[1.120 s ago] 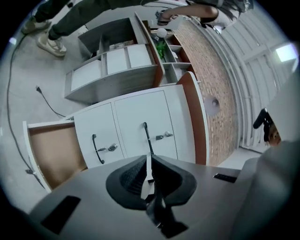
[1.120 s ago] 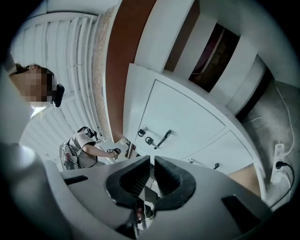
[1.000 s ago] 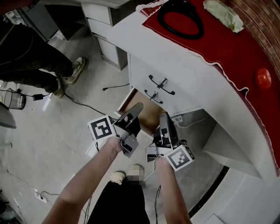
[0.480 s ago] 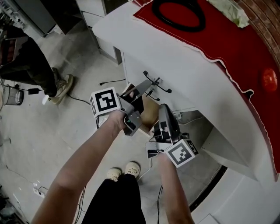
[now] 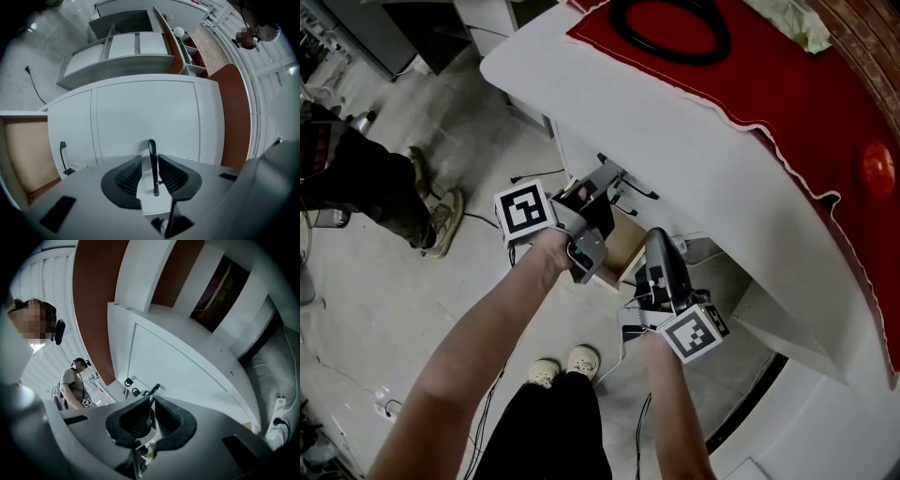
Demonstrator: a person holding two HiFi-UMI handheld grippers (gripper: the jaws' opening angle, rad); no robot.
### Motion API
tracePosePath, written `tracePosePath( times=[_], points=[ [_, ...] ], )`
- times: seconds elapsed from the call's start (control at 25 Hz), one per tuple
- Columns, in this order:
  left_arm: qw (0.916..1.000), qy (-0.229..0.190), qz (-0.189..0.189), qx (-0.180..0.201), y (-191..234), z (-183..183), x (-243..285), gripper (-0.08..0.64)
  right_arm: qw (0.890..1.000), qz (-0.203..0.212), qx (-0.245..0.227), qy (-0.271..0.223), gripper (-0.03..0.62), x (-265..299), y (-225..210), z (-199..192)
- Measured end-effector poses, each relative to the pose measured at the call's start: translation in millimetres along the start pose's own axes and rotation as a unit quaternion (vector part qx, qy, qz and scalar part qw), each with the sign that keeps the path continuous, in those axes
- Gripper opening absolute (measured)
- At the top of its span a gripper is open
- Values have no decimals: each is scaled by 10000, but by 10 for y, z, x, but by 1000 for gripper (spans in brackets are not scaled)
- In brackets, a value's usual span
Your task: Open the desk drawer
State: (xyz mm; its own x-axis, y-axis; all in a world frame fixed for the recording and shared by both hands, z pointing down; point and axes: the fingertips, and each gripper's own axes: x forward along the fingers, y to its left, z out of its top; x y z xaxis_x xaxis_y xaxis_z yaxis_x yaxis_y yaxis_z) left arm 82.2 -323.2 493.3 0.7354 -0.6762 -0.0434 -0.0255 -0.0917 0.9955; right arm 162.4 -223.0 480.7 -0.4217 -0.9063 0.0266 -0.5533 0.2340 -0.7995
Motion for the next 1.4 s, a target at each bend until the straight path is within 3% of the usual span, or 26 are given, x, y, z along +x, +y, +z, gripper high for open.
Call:
tracePosePath(
  times=[0.08,0.28,0.44,0.52,0.6,0.68,0.96,1.2,1.4],
  points=[
    [10000,-11,-52,20,-24,-6,-4,46,10000,-15,37,-13,25,-2,7,-9],
    [9999,-15,-80,76,-36,1,-8,35,9998,-83,-191,44,25,29,15,-38],
    [9999,-24,-101,94,-54,1,-10,34,9925,-271,-1175,186,23,107,115,-51],
    [9999,2,-57,107,-61,-5,-17,31,9784,-468,-1974,387,23,152,154,-83],
    [9999,35,-15,120,-70,-25,-28,31,9544,-626,-2858,594,23,191,207,-104],
    [10000,19,-9,52,-76,-49,-48,31,9360,-658,-3389,684,23,224,285,-99],
    [10000,39,70,13,-83,-81,-200,28,9194,-523,-3822,771,23,222,563,-132],
    [9998,56,185,-14,-93,-166,-478,28,9222,-517,-3776,660,23,97,811,-182],
    [9995,87,310,10,-90,-212,-693,28,9177,-438,-3895,652,23,24,1035,-229]
  ],
)
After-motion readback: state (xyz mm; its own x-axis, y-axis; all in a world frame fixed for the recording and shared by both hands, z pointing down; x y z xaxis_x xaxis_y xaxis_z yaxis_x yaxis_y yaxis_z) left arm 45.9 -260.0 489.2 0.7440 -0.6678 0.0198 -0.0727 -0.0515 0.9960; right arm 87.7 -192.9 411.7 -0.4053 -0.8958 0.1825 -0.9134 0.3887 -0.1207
